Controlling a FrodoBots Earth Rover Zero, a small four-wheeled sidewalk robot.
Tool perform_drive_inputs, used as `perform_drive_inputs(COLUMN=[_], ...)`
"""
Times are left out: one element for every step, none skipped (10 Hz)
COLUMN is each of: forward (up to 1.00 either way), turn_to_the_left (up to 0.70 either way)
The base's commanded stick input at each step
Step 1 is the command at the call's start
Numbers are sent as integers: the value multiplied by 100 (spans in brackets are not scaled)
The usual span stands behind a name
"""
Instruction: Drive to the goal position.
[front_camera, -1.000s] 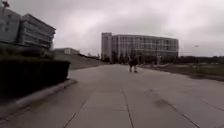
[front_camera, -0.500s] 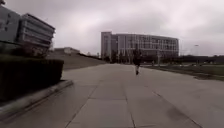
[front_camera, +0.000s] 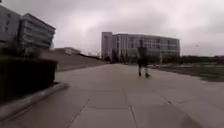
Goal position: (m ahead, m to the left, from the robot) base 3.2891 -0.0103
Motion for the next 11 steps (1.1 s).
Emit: perform_drive_inputs(forward=[70, 70, 70, 70, 70, 70, 70, 70, 70, 70, 70], turn_to_the_left=[0, 0, 0, 0, 0, 0, 0, 0, 0, 0, 0])
